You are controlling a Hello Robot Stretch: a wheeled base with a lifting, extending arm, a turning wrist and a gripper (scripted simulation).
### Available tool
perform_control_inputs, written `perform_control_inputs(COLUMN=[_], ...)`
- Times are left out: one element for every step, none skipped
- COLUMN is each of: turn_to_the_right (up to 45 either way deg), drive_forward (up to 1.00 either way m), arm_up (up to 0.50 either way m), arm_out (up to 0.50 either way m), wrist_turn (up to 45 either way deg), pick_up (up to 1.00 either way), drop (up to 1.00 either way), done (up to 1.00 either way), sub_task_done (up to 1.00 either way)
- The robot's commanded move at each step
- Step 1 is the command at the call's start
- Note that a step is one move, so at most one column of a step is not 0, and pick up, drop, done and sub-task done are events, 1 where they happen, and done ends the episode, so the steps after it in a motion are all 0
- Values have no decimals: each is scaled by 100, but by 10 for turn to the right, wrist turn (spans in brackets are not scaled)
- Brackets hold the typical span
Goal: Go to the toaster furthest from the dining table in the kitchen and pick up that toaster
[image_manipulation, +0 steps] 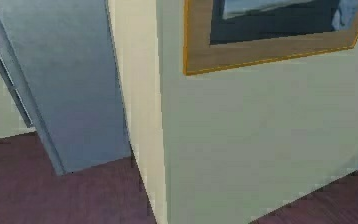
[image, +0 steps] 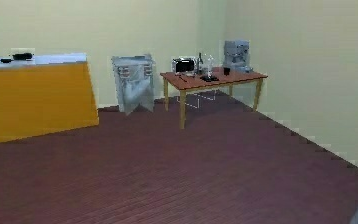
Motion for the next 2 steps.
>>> perform_control_inputs(turn_to_the_right=[0,-30], drive_forward=[100,0], arm_up=[0,0], arm_out=[0,0], wrist_turn=[0,0], pick_up=[0,0], drop=[0,0], done=[0,0], sub_task_done=[0,0])
